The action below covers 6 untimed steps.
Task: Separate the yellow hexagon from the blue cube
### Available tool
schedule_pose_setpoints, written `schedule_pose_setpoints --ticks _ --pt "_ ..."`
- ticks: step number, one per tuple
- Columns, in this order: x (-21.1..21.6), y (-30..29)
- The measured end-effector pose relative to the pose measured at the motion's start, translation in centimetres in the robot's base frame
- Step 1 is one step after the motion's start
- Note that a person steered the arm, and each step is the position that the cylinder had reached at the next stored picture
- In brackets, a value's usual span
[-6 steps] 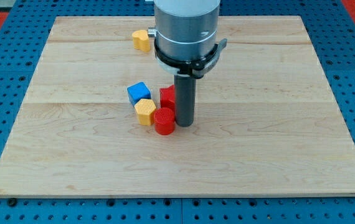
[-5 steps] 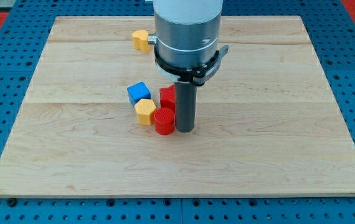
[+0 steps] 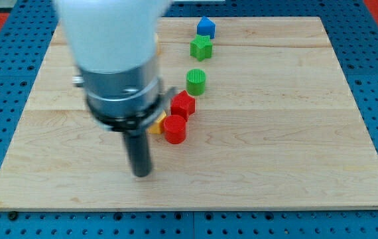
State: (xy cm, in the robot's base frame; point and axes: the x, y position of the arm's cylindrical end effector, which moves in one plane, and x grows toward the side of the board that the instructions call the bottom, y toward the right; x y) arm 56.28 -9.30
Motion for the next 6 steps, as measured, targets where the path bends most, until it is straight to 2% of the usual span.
schedule_pose_setpoints --ticks 1,3,6 --pt "-2.6 -0.6" --pt "-5.6 2.3" --pt "-6.8 5.0"
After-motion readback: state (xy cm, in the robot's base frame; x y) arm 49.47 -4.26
